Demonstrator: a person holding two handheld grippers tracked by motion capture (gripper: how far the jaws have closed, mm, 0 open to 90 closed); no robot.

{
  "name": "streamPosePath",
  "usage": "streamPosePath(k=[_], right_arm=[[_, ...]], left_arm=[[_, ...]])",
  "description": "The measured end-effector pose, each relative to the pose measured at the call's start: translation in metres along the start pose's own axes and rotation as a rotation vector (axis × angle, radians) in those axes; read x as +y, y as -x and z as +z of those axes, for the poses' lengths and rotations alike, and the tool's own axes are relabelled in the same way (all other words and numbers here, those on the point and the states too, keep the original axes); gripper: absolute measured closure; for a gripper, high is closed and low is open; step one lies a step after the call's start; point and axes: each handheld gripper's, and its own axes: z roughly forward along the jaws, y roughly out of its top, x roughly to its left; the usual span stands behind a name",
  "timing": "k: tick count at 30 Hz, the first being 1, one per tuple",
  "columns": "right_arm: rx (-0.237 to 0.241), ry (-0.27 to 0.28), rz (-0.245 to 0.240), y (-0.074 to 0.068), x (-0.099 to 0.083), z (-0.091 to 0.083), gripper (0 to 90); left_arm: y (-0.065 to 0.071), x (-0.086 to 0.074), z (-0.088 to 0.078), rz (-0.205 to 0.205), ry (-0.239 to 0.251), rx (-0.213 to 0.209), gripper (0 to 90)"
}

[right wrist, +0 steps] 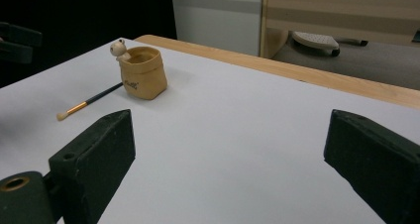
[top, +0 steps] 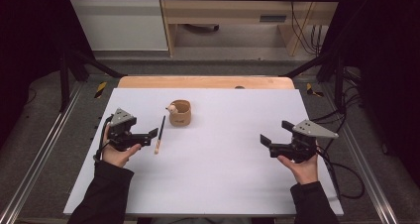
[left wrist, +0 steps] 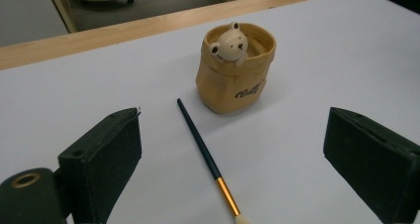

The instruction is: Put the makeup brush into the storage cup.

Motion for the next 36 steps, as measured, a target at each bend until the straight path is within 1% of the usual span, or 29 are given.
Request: streamPosePath(k=[2,6,13,15,18,21,22,25,27,30,31,32,34,35,36], right_arm=[[-0.002,0.001,0.003,0.0,0.0,0.0,5.9],[-0.008,0.003,-0.001,0.0,0.0,0.0,5.9],[-0.008,-0.002,-0.003,0.0,-0.001,0.002,5.9],[-0.008,-0.004,-0.003,0.0,-0.001,0.002,5.9],[-0.007,-0.009,-0.003,0.0,-0.001,0.003,5.8],[-0.008,-0.008,-0.001,-0.001,-0.001,0.004,5.8],[-0.008,-0.008,-0.001,-0.001,-0.001,0.004,5.8],[-0.01,-0.013,0.0,-0.001,-0.002,0.005,5.7],[-0.01,-0.013,-0.001,-0.001,-0.002,0.005,5.7],[-0.011,-0.013,-0.002,-0.001,-0.002,0.005,5.7],[-0.011,-0.018,-0.014,0.0,-0.002,0.005,5.7],[-0.011,-0.018,-0.014,0.0,-0.002,0.005,5.7],[-0.01,-0.023,-0.016,-0.001,-0.003,0.007,5.8],[-0.009,-0.027,-0.016,-0.002,-0.003,0.007,5.8],[-0.008,-0.028,-0.016,-0.002,-0.003,0.008,5.8]], left_arm=[[0.0,-0.001,0.006,-0.003,-0.016,0.013,8.1],[-0.002,-0.002,0.017,0.004,-0.043,0.017,9.9],[-0.002,-0.005,0.035,0.001,-0.094,0.034,14.7],[-0.002,-0.005,0.04,0.013,-0.112,0.039,15.1],[-0.001,-0.006,0.047,0.012,-0.128,0.038,16.1],[0.0,-0.006,0.053,0.021,-0.15,0.041,18.4],[0.0,-0.006,0.055,0.017,-0.152,0.042,18.4],[0.0,-0.008,0.063,0.018,-0.18,0.047,20.3],[-0.001,-0.009,0.069,0.011,-0.189,0.051,21.6],[-0.002,-0.012,0.076,0.016,-0.213,0.053,23.4],[-0.002,-0.013,0.077,0.016,-0.22,0.056,24.9],[-0.002,-0.014,0.079,0.014,-0.226,0.058,24.9],[-0.003,-0.016,0.083,0.015,-0.242,0.059,27.3],[-0.003,-0.017,0.083,0.009,-0.248,0.059,30.0],[-0.003,-0.018,0.085,0.01,-0.248,0.063,30.0]])
